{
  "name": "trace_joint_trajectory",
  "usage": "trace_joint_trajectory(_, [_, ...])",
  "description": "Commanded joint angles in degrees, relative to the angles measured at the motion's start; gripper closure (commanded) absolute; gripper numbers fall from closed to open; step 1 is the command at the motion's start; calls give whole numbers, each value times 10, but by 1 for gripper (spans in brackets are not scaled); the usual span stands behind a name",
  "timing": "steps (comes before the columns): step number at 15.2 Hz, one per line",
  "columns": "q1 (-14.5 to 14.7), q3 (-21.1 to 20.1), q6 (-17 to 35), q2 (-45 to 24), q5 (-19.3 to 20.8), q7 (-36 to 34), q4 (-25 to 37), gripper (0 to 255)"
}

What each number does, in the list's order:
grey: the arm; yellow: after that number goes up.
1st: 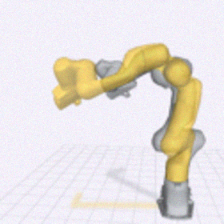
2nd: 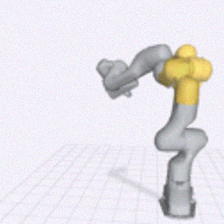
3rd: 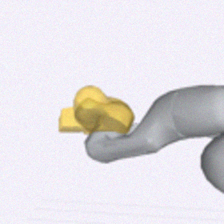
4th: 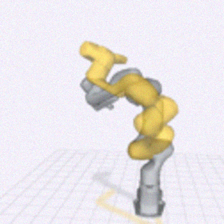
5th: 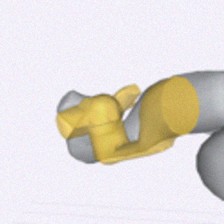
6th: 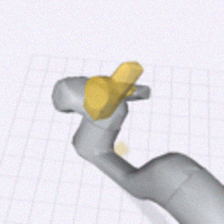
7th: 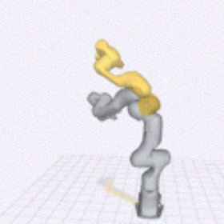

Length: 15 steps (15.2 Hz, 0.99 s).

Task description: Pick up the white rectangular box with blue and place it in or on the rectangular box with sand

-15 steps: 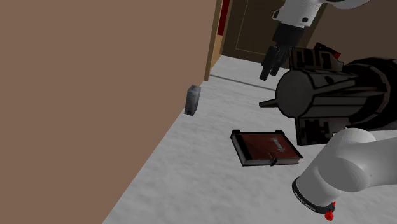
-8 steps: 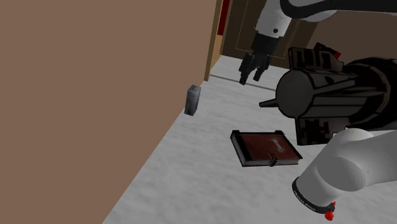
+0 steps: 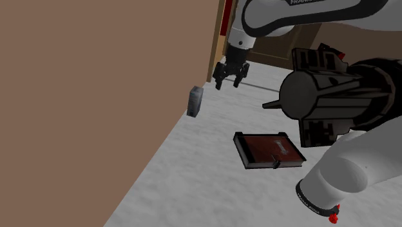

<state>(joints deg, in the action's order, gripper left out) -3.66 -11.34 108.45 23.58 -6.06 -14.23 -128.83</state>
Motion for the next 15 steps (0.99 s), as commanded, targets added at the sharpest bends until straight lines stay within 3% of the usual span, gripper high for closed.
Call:
trace_joint_trajectory(1, [-7, -11, 27, -44, 6, -32, 19, 0])
trace_joint_trajectory(8, [-23, -37, 92, -199, 49, -148, 108, 0])
trace_joint_trajectory(15, [-20, -33, 118, -343, 100, -248, 219, 0])
